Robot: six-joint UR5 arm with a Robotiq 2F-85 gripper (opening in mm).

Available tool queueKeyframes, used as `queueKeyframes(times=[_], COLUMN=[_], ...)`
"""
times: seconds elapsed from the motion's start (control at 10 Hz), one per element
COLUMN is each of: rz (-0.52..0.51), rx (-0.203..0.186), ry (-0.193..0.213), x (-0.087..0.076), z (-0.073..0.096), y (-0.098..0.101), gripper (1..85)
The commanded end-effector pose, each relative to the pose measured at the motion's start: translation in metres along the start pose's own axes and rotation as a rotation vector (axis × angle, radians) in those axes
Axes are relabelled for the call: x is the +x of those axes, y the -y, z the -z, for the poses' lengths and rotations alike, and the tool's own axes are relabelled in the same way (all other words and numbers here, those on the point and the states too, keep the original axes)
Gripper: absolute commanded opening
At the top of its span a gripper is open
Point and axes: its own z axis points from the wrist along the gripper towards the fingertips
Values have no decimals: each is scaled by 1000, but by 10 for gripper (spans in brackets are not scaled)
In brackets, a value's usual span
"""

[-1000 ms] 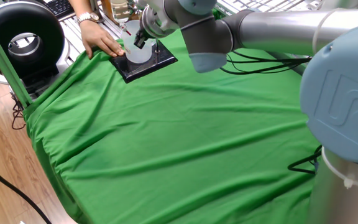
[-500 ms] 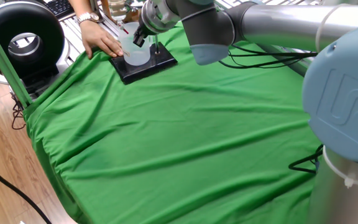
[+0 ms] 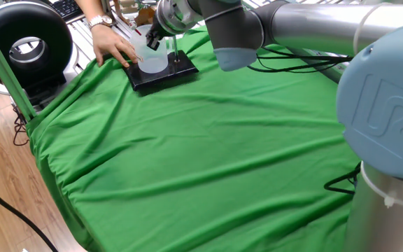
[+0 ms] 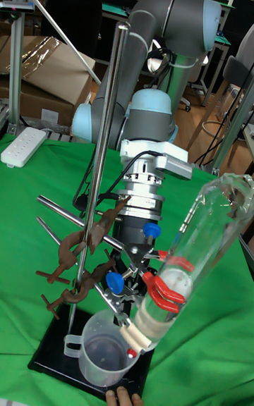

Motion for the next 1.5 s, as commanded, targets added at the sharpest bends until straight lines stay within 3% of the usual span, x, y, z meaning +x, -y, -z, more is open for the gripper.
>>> queueKeyframes(times=[0.0,0.1,0.2,0.4,0.6,0.7,0.9,1.1,1.3,1.4], rz=[13,-3,-74,-100,-158,-189,-220,-231,-246,-274], rx=[35,109,140,93,97,97,98,95,64,56], ry=[23,-23,-46,-23,-20,20,32,27,28,9], x=[-1,8,16,18,18,12,7,15,34,46], z=[-2,3,9,11,12,14,20,20,18,19], y=[0,8,7,-2,-4,-4,-5,-9,-11,-15], gripper=[13,13,13,13,13,13,13,13,13,13])
